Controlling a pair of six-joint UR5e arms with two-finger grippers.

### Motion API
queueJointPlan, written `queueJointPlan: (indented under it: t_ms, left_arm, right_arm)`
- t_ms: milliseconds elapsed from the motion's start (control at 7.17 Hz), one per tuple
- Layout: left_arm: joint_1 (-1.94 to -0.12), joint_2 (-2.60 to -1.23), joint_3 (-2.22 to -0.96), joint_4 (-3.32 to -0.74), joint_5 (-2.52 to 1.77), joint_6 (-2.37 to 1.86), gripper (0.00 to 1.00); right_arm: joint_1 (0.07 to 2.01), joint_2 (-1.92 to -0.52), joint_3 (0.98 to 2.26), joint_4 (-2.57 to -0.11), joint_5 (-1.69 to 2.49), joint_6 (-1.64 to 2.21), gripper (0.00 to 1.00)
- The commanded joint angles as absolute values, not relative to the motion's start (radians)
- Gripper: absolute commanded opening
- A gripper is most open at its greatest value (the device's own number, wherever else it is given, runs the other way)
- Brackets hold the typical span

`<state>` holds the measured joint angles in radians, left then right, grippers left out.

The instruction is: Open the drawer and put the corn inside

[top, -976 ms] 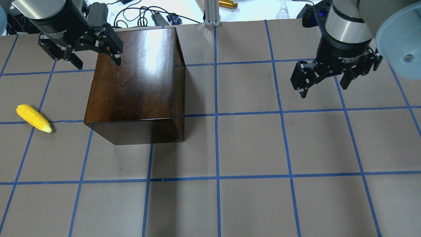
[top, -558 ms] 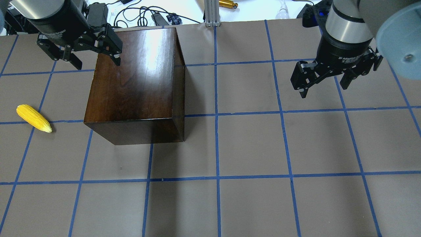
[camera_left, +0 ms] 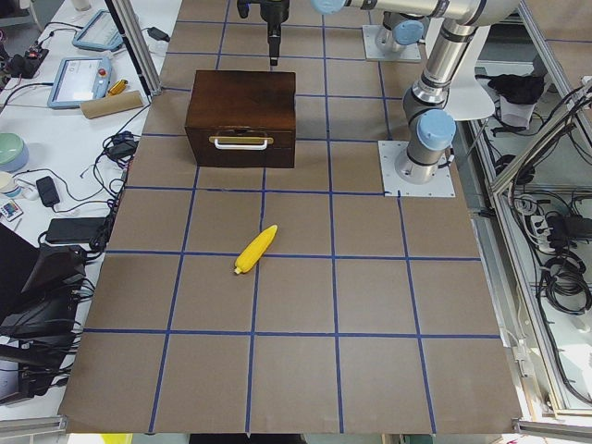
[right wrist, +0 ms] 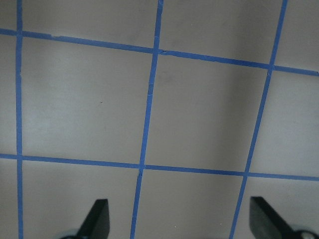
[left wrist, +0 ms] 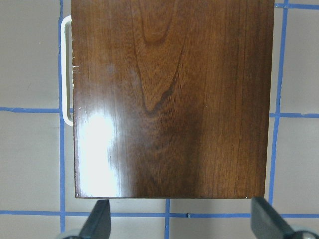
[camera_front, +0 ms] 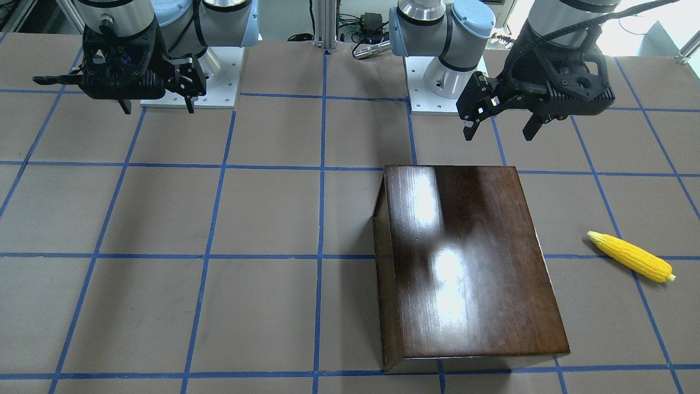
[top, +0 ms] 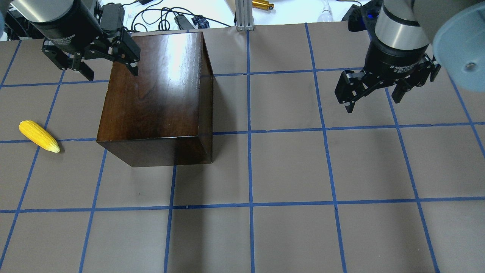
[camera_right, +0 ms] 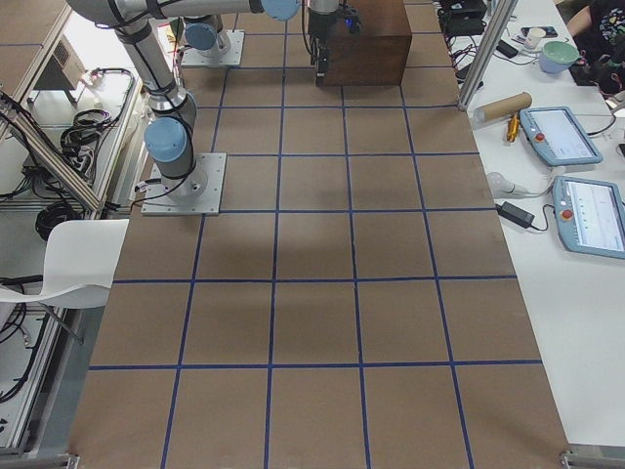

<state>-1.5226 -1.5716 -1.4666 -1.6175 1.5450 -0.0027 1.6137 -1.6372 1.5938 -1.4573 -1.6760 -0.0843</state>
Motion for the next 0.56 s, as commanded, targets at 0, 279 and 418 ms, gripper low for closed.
queueJointPlan:
  t_ms: [0, 279, 418]
  left_arm:
    - [-1.482, -1.574, -1.471, -1.609, 1.543, 0.041, 1.0]
    - [-1.34, -1.575, -1.463, -1.618, 1.548, 0.173, 1.0]
    - [-1.274, -1.594, -1.459, -1.612, 1.552, 0.217, 1.0]
  right_arm:
    - [1.614, -1.637, 1.594, -1.457, -1.677, -0.084, 1.0]
    - [1.614, -1.637, 1.594, -1.457, -1.677, -0.084, 1.0]
    - [1.614, -1.638, 1.594, -1.457, -1.677, -0.084, 1.0]
